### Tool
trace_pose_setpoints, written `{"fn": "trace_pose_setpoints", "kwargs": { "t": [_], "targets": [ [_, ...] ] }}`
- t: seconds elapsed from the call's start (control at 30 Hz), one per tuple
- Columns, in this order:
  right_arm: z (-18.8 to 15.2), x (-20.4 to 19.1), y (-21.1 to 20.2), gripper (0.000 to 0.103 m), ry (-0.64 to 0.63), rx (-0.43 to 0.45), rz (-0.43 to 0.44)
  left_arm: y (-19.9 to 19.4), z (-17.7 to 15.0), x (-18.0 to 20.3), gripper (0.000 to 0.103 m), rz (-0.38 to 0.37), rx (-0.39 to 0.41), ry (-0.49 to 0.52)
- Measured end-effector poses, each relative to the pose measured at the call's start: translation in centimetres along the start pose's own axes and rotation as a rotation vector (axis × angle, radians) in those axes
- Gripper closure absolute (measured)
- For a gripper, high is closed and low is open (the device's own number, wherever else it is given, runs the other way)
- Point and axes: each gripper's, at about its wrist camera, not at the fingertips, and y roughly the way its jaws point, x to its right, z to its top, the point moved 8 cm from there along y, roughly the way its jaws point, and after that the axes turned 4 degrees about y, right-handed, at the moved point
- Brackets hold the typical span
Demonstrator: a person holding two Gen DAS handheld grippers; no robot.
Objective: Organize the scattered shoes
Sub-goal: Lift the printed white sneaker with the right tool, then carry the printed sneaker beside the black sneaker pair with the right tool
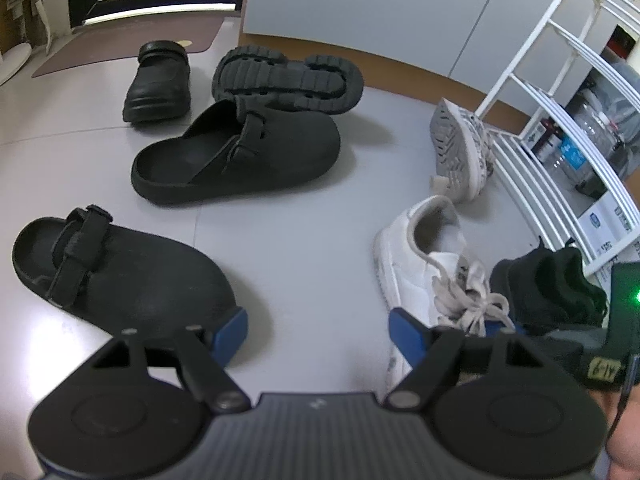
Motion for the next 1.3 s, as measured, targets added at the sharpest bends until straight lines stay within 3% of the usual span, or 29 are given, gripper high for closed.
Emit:
{"fn": "trace_pose_setpoints", "kwargs": {
  "t": [0.1, 0.17, 0.27, 0.47, 0.93, 1.3],
  "targets": [
    [0.3, -0.6, 0.4, 0.009, -0.021, 0.002, 0.007, 0.1, 0.0, 0.3, 0.023, 0.000, -0.004, 0.007],
    [0.7, -1.1, 0.8, 0.008, -0.067, 0.013, -0.010, 0.1, 0.0, 0.4, 0.023, -0.002, -0.007, 0.009],
    [1.0, -1.2, 1.8, 0.010, -0.118, 0.007, -0.054, 0.1, -0.2, 0.3, 0.023, -0.003, -0.009, 0.008],
    [0.6, 0.3, 1.2, 0.018, -0.043, 0.013, -0.051, 0.2, -0.4, 0.0, 0.023, -0.008, -0.015, -0.005],
    [-2.4, 4.5, -1.3, 0.019, -0.016, -0.001, -0.125, 0.4, -0.5, 0.2, 0.023, -0.011, -0.018, -0.001],
    [-3.1, 5.7, -2.0, 0.017, -0.032, -0.010, -0.106, 0.8, -0.4, 1.0, 0.023, -0.017, -0.025, 0.019]
  ]
}}
